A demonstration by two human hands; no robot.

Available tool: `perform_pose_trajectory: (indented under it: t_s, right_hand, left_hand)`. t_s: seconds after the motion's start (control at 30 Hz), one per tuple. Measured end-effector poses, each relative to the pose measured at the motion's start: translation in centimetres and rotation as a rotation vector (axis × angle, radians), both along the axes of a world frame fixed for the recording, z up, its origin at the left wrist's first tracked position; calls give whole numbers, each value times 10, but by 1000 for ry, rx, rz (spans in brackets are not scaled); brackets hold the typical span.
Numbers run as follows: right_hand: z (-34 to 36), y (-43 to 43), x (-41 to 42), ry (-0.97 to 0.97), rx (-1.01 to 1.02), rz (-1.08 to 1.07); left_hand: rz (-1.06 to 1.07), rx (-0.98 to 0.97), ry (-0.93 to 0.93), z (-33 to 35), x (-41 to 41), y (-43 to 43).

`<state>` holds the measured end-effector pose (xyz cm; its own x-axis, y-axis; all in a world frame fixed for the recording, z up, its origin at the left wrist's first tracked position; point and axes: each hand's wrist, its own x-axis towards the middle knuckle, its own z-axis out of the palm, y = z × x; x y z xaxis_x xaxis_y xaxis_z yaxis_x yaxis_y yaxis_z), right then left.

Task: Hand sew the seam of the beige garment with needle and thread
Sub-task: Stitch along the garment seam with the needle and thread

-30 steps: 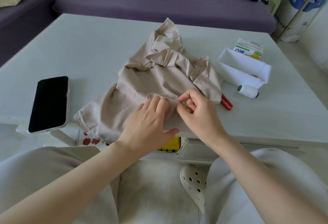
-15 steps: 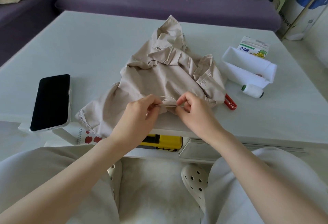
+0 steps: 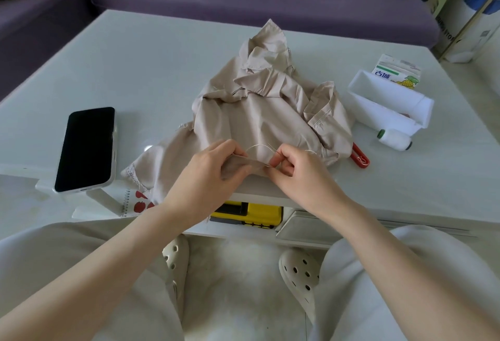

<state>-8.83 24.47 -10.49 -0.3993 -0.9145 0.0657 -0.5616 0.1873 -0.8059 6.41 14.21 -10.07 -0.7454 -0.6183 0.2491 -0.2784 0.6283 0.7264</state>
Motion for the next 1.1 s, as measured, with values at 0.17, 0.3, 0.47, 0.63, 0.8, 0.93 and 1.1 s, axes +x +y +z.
perform_pose_trajectory:
  t_s: [0.17,0.3,0.47,0.63,0.8,0.93,1.1]
  right_hand:
    - [6,4,3,-22,24,73]
    - [6,5,3,101,-82,59]
    - [5,4,2,130,-146,34]
    - [3,4,1,164,-136,93]
    - [-2,3,0,201,-130,119]
    - [-4,2,-1,220,-147,133]
    - [-4,2,-1,256,-151,166]
  left_hand:
    - [-5,-19,24,-2,4,-4]
    - [-22,-27,36,0,5,-2]
    - [-29,-28,72,1,5,1]
    - [-41,-40,78,2,5,1]
    - [-35,-44,65,1,6,0]
    - [-41,-41,62,0,6,-1]
    - [-50,8,66,0,6,-1]
